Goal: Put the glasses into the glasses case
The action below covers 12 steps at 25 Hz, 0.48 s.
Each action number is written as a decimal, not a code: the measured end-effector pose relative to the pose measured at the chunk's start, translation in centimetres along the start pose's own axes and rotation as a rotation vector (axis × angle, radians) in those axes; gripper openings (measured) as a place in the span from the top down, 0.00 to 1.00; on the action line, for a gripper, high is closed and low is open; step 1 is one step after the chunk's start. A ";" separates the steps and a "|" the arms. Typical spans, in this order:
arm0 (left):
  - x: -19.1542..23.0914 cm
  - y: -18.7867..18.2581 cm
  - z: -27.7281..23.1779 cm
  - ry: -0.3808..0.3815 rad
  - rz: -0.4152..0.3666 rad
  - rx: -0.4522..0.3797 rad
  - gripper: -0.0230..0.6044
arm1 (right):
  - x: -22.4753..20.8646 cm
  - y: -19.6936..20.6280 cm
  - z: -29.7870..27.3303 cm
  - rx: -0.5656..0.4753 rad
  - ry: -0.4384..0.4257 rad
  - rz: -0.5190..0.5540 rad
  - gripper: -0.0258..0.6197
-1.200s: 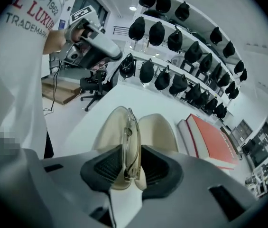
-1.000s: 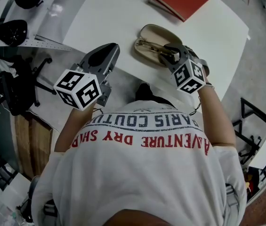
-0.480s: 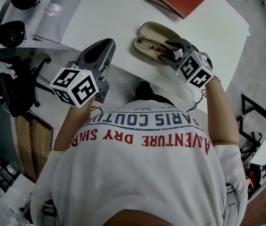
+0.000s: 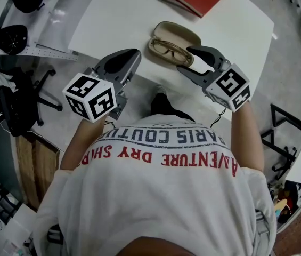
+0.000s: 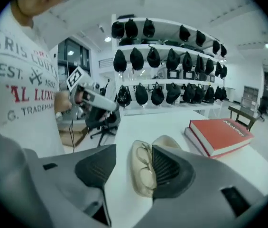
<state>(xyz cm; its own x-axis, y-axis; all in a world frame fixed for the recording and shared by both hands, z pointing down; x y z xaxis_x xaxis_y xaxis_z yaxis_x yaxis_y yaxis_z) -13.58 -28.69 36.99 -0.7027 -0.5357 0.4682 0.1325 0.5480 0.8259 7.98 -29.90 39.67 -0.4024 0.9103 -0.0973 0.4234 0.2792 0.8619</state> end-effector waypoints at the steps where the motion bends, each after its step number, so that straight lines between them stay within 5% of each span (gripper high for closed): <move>1: -0.5 0.2 0.0 0.020 -0.003 0.007 0.89 | 0.7 -0.5 0.7 -0.051 0.003 -0.051 0.62; 4: -2.5 0.6 0.1 0.082 -0.018 0.016 0.89 | 2.7 -2.3 3.1 -0.223 0.043 -0.171 0.67; 6: -4.3 0.7 0.2 0.124 -0.038 0.016 0.89 | 4.1 -3.0 4.9 -0.295 0.093 -0.198 0.80; 12: -9.0 0.6 1.4 0.258 -0.107 -0.005 0.89 | 8.0 -3.9 8.0 -0.380 0.195 -0.174 0.91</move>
<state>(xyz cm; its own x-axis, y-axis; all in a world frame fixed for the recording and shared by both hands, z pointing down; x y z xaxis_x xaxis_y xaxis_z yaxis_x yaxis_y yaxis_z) -8.13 -22.62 32.79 -0.5120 -0.7365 0.4420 0.0707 0.4766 0.8763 9.57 -21.24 31.54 -0.6020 0.7748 -0.1929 0.0226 0.2581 0.9659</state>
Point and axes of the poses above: the fingertips, and each gripper's own axes: z backward along the fingers, x to its left, y out of its underside, the point moved 7 cm from there along z, backward along the fingers, and after that the axes turned 5 degrees about -x, right-handed, at the moved point
